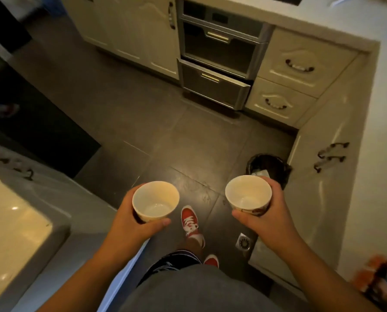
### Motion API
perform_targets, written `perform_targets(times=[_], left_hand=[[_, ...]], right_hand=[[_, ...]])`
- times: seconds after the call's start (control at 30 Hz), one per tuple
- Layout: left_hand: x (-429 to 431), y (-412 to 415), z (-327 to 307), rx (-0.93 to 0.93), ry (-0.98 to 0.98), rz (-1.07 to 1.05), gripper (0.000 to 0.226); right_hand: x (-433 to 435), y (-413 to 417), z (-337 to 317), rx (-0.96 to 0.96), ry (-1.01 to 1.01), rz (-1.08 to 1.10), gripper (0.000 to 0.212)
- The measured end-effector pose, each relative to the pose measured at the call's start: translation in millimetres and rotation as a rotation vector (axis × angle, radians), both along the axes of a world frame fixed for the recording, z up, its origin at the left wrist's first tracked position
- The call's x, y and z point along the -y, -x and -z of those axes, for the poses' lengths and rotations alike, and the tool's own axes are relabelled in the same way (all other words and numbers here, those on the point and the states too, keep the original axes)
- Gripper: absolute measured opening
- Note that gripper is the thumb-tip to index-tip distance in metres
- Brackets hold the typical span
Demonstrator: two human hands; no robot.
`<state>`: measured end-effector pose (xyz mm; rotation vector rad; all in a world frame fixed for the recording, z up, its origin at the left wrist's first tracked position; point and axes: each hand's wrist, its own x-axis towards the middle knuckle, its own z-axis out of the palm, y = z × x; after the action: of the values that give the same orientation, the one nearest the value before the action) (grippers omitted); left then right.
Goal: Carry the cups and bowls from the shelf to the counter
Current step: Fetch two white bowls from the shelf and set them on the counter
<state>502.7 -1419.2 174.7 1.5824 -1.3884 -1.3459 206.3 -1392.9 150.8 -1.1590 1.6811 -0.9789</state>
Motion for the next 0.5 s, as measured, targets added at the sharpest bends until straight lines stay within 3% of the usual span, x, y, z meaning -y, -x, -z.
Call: perform_targets(times=[0.23,0.5], left_hand=[[120.7,0.4,22.3,-0.036,-0.009,-0.128,0.075],[268.0,25.2,17.6,-0.043,0.009,-0.112,0.075]], right_hand=[[153.2,4.9,5.8,-0.022,0.026,-0.109,0.088],[265.4,46.3,-9.3,-0.041,-0.008,-0.106,0.086]])
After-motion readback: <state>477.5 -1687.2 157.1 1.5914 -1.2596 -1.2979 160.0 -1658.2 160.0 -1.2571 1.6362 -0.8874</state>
